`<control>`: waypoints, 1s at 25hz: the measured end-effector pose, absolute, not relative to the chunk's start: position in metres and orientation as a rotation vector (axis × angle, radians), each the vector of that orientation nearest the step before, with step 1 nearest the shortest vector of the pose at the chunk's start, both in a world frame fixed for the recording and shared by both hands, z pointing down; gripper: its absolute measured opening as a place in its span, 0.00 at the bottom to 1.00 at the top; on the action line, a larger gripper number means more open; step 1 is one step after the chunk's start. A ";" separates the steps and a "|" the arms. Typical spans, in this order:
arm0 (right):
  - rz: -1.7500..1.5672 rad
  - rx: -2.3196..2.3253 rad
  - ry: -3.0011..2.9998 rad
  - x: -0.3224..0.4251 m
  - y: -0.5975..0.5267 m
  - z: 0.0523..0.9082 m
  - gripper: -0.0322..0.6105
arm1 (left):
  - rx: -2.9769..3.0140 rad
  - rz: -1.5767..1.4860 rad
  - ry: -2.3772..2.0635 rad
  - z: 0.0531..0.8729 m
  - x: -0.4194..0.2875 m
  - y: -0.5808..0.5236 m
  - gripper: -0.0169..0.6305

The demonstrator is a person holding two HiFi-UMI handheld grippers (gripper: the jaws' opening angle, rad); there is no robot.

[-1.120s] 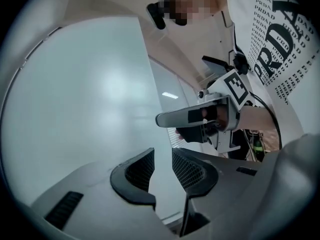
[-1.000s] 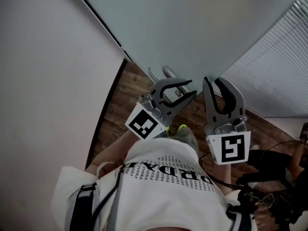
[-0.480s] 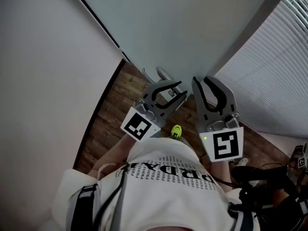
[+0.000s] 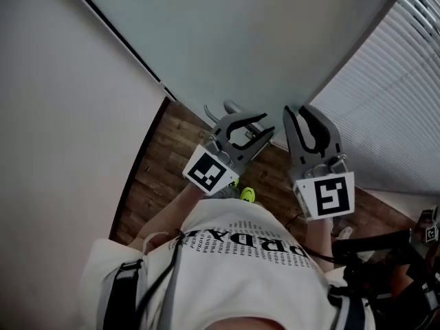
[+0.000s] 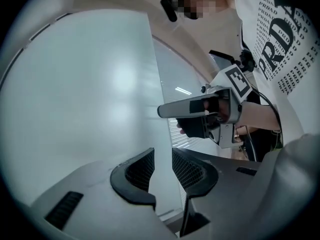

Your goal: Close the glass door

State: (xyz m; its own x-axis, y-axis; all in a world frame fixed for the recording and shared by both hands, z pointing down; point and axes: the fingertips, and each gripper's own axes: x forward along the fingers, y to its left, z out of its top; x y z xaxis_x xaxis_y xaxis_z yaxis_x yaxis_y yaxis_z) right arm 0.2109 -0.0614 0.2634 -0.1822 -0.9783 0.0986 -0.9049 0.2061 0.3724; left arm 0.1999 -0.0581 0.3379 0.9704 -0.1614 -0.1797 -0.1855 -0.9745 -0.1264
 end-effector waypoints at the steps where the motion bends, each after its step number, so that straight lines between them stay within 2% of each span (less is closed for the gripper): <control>1: -0.325 1.727 -2.191 0.210 -0.062 0.265 0.14 | -2.973 0.258 0.309 0.337 0.199 -0.055 0.20; 7: -0.302 1.866 -2.203 0.212 -0.058 0.266 0.14 | -2.914 0.167 0.205 0.329 0.188 -0.055 0.20; 18: -0.352 1.799 -2.211 0.215 -0.058 0.271 0.14 | -2.885 0.210 0.281 0.330 0.196 -0.069 0.20; 22: -0.393 1.727 -2.269 0.217 -0.061 0.280 0.14 | -2.855 0.212 0.423 0.339 0.197 -0.078 0.13; 25: -0.412 1.704 -2.285 0.215 -0.061 0.282 0.14 | -2.872 0.216 0.532 0.340 0.191 -0.083 0.03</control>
